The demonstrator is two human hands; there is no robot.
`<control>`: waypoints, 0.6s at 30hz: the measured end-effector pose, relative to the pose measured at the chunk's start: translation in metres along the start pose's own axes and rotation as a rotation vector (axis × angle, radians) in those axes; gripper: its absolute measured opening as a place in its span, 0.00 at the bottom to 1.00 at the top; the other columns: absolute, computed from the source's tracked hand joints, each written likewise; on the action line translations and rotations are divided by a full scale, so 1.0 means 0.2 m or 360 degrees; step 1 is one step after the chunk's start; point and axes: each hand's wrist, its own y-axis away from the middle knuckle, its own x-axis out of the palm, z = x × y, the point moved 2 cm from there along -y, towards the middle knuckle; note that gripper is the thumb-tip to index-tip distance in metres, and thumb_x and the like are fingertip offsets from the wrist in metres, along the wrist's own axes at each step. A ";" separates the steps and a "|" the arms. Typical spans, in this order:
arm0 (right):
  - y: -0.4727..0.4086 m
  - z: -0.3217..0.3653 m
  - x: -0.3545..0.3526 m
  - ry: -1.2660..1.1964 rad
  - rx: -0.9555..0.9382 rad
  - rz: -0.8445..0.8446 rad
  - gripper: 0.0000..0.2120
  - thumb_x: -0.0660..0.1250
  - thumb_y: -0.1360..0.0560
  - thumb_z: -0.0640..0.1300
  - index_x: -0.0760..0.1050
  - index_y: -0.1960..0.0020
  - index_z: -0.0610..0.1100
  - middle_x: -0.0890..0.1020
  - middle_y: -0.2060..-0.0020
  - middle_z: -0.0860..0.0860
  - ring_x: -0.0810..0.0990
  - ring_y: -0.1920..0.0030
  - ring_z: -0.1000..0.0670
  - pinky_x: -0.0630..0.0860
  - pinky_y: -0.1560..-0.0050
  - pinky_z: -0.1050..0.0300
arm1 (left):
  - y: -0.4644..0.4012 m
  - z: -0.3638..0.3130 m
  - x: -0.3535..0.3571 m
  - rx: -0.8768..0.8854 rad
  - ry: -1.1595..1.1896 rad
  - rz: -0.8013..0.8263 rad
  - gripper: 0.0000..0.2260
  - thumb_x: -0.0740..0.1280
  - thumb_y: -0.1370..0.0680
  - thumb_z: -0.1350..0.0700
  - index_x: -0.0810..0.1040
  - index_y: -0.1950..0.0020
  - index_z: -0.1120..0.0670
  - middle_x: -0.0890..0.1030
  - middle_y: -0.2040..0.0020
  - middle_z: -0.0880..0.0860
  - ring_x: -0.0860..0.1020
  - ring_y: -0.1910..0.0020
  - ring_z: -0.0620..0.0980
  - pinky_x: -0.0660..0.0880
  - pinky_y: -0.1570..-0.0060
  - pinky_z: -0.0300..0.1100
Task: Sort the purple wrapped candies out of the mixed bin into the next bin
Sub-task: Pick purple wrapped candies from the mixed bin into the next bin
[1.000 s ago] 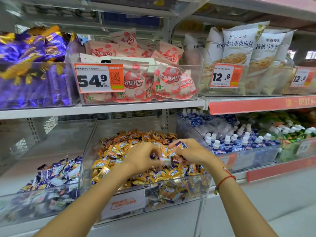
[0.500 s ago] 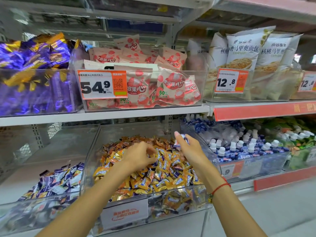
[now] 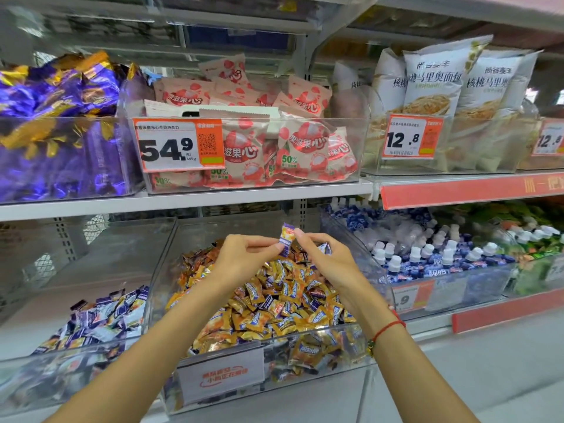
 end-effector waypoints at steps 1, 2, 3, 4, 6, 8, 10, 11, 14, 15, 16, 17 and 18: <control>0.00 0.00 0.01 -0.0006 -0.0011 0.0022 0.13 0.69 0.28 0.62 0.79 0.52 0.54 0.78 0.56 0.55 0.71 0.63 0.58 0.67 0.63 0.62 | 0.02 -0.02 0.02 0.0021 0.0001 0.0048 0.10 0.71 0.24 0.53 0.83 0.45 0.53 0.84 0.55 0.45 0.81 0.56 0.36 0.75 0.59 0.27; 0.00 0.01 0.03 -0.0017 -0.0037 0.0034 0.13 0.68 0.27 0.60 0.79 0.51 0.52 0.78 0.58 0.55 0.71 0.64 0.58 0.67 0.64 0.63 | 0.03 -0.04 0.04 0.0044 0.0004 0.0095 0.09 0.71 0.24 0.54 0.83 0.45 0.53 0.84 0.56 0.44 0.81 0.58 0.34 0.75 0.61 0.26; 0.00 0.03 0.03 -0.0017 -0.0071 0.0032 0.13 0.67 0.25 0.58 0.80 0.51 0.49 0.78 0.62 0.55 0.72 0.66 0.59 0.67 0.65 0.65 | 0.04 -0.05 0.07 0.0062 0.0011 0.0137 0.09 0.71 0.24 0.54 0.83 0.44 0.53 0.83 0.57 0.44 0.80 0.60 0.32 0.74 0.62 0.24; 0.00 0.03 0.01 -0.0022 -0.0089 0.0011 0.13 0.66 0.24 0.56 0.80 0.52 0.46 0.77 0.65 0.54 0.71 0.68 0.59 0.67 0.68 0.67 | 0.05 -0.06 0.09 0.0076 0.0022 0.0162 0.09 0.71 0.24 0.54 0.83 0.44 0.53 0.83 0.56 0.44 0.80 0.60 0.31 0.74 0.62 0.24; -0.01 0.04 -0.03 -0.0058 -0.0045 -0.0029 0.15 0.64 0.22 0.56 0.78 0.55 0.44 0.75 0.68 0.51 0.69 0.73 0.57 0.65 0.72 0.67 | 0.06 -0.07 0.13 0.0119 0.0058 0.0153 0.09 0.71 0.24 0.55 0.83 0.45 0.51 0.84 0.56 0.44 0.81 0.58 0.33 0.75 0.60 0.25; -0.02 0.03 -0.08 -0.0123 0.0052 -0.0039 0.18 0.62 0.22 0.60 0.76 0.54 0.44 0.77 0.66 0.49 0.70 0.70 0.54 0.69 0.69 0.63 | 0.04 -0.06 0.15 0.0198 0.0047 0.0154 0.07 0.71 0.24 0.55 0.84 0.47 0.51 0.85 0.55 0.45 0.82 0.57 0.36 0.76 0.57 0.28; -0.02 0.02 -0.12 -0.0195 0.0185 -0.0063 0.26 0.63 0.25 0.65 0.75 0.42 0.43 0.82 0.53 0.44 0.78 0.56 0.48 0.79 0.51 0.52 | 0.01 -0.02 0.17 0.0290 -0.0251 0.0258 0.08 0.71 0.24 0.54 0.84 0.46 0.50 0.84 0.51 0.44 0.81 0.53 0.38 0.76 0.52 0.32; -0.02 0.02 -0.14 -0.0242 0.0240 -0.0058 0.28 0.64 0.25 0.64 0.74 0.39 0.42 0.82 0.51 0.43 0.80 0.52 0.46 0.78 0.44 0.47 | -0.01 0.01 0.19 0.0322 -0.0514 0.0352 0.08 0.70 0.23 0.54 0.83 0.44 0.49 0.84 0.48 0.44 0.80 0.49 0.39 0.76 0.48 0.36; -0.01 0.02 -0.16 -0.0368 0.0223 0.0090 0.14 0.66 0.22 0.51 0.74 0.50 0.39 0.84 0.65 0.43 0.85 0.59 0.48 0.82 0.51 0.50 | -0.07 0.13 0.24 0.0381 -0.1210 0.0732 0.14 0.67 0.22 0.55 0.78 0.36 0.47 0.77 0.36 0.46 0.73 0.36 0.46 0.71 0.37 0.46; 0.00 0.03 -0.16 -0.0372 0.0222 0.0118 0.12 0.67 0.22 0.48 0.73 0.51 0.38 0.84 0.64 0.43 0.85 0.60 0.48 0.82 0.56 0.53 | -0.09 0.16 0.26 0.0395 -0.1387 0.0849 0.16 0.66 0.21 0.54 0.75 0.33 0.47 0.74 0.32 0.47 0.70 0.33 0.48 0.67 0.35 0.48; 0.01 0.03 -0.17 -0.0349 0.0210 0.0143 0.10 0.68 0.23 0.44 0.72 0.51 0.38 0.84 0.60 0.42 0.86 0.60 0.48 0.82 0.60 0.54 | -0.10 0.18 0.27 0.0398 -0.1521 0.0928 0.18 0.65 0.21 0.51 0.73 0.30 0.46 0.71 0.30 0.47 0.67 0.32 0.50 0.65 0.34 0.48; 0.00 0.03 -0.18 -0.0321 0.0202 0.0153 0.08 0.69 0.24 0.41 0.72 0.51 0.39 0.84 0.56 0.42 0.86 0.59 0.47 0.82 0.62 0.55 | -0.11 0.18 0.27 0.0389 -0.1608 0.0964 0.19 0.64 0.20 0.49 0.71 0.29 0.44 0.69 0.30 0.47 0.66 0.32 0.50 0.64 0.35 0.48; 0.00 0.02 -0.19 -0.0256 0.0176 0.0170 0.07 0.69 0.24 0.40 0.73 0.50 0.40 0.84 0.53 0.42 0.86 0.58 0.47 0.82 0.62 0.54 | -0.12 0.18 0.27 0.0391 -0.1661 0.0956 0.18 0.63 0.20 0.47 0.71 0.30 0.42 0.69 0.31 0.47 0.66 0.33 0.50 0.64 0.37 0.49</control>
